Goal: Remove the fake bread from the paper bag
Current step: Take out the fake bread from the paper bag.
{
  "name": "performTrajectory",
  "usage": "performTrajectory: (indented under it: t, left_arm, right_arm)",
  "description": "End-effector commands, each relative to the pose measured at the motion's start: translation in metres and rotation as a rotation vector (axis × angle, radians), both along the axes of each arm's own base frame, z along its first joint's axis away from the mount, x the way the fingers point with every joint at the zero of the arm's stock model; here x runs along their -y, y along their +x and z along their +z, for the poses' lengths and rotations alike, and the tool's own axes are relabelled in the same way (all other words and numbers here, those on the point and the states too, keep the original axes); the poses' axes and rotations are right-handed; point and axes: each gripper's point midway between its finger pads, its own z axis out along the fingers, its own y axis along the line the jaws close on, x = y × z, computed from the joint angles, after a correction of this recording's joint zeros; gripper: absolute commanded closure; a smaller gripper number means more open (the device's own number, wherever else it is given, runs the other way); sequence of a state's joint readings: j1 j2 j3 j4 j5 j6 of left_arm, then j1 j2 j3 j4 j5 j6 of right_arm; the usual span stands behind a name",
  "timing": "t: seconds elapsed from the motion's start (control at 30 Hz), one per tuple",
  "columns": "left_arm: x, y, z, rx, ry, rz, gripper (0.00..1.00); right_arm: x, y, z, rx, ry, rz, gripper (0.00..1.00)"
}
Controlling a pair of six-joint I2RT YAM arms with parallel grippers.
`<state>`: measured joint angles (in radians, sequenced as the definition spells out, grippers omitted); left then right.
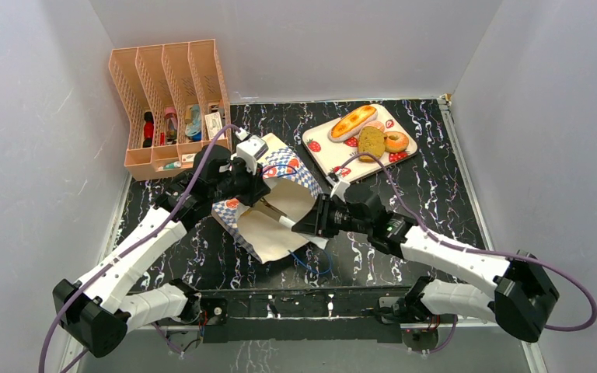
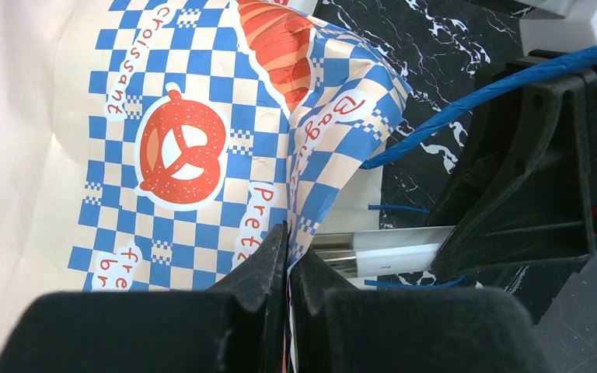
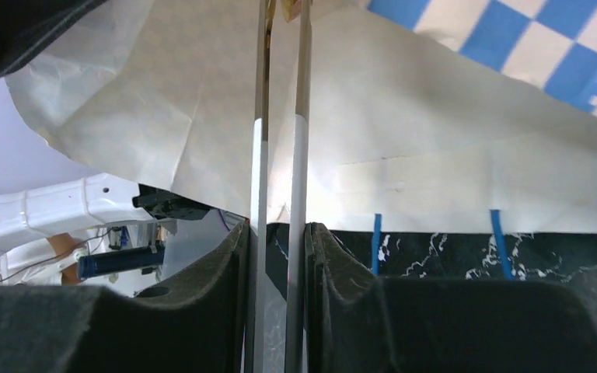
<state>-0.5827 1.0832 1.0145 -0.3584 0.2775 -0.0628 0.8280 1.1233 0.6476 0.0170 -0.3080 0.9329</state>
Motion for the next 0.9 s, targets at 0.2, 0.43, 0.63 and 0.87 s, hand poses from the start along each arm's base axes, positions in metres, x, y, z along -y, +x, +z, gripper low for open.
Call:
performTrajectory:
  t: [0.2,0.43,0.63,0.87]
  left_arm:
    - [0.0,0.003,0.012,0.065,-0.01,-0.004,1.0]
    - [-0.015,0.031,0.011,0.144,0.019,0.148,1.0]
    - [-0.031,0.047,0.012,0.198,0.029,0.279,1.0]
    - [-0.039,0.053,0.006,0.211,0.05,0.329,1.0]
  right_arm:
    - [0.028,-0.008,0.02,0.086,-0.018,-0.039,1.0]
    - [0.056,-0.023,0.021,0.092,-0.095,-0.055,1.0]
    - [0.084,-0.029,0.033,0.101,-0.141,-0.134,1.0]
    - [0.109,-0.034,0.056,0.084,-0.101,-0.258,1.0]
